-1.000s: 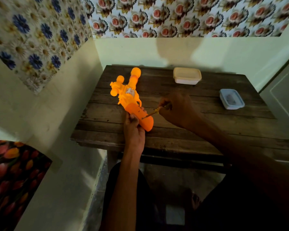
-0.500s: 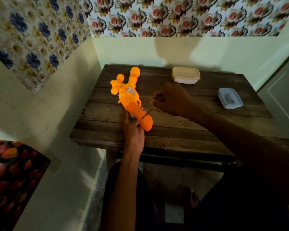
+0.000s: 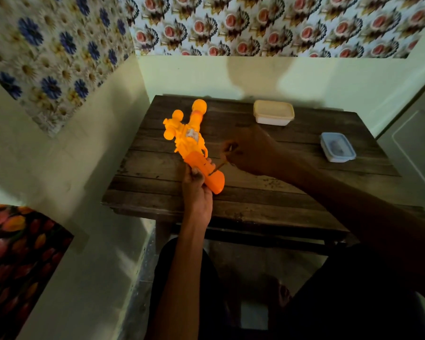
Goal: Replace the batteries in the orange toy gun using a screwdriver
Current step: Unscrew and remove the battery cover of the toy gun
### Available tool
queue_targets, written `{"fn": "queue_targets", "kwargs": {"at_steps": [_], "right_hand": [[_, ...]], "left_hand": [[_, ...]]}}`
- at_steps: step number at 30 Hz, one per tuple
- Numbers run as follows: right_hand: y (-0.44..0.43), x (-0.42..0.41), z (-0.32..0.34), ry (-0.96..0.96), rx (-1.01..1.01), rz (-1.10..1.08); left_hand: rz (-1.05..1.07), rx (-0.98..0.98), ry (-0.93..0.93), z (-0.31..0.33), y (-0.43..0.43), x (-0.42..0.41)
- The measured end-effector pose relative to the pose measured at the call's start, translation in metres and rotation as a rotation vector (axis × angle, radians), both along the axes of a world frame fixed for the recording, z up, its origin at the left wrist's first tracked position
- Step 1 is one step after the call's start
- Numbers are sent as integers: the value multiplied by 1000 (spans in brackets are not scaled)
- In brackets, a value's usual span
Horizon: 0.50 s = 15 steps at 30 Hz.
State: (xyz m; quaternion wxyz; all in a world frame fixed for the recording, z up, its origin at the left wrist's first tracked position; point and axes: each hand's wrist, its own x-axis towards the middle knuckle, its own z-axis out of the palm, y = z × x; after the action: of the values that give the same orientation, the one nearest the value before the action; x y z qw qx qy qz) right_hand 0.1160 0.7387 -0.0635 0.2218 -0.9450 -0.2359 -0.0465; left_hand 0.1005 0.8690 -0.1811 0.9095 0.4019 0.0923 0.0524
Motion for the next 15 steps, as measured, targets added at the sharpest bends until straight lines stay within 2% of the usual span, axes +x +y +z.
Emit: {"fn": "queue_targets", "kwargs": {"at_steps": [3,8,15], "right_hand": [[2,0,-1,27,-55,13],[5,0,-3,-49,-29,-35],[0,-5,11,61,-92,46]], "left_hand": [[-4,-7,3,-1,0,0],[-8,-19,11,1,0,-1],[-7,-19,38,2,-1,-1]]}}
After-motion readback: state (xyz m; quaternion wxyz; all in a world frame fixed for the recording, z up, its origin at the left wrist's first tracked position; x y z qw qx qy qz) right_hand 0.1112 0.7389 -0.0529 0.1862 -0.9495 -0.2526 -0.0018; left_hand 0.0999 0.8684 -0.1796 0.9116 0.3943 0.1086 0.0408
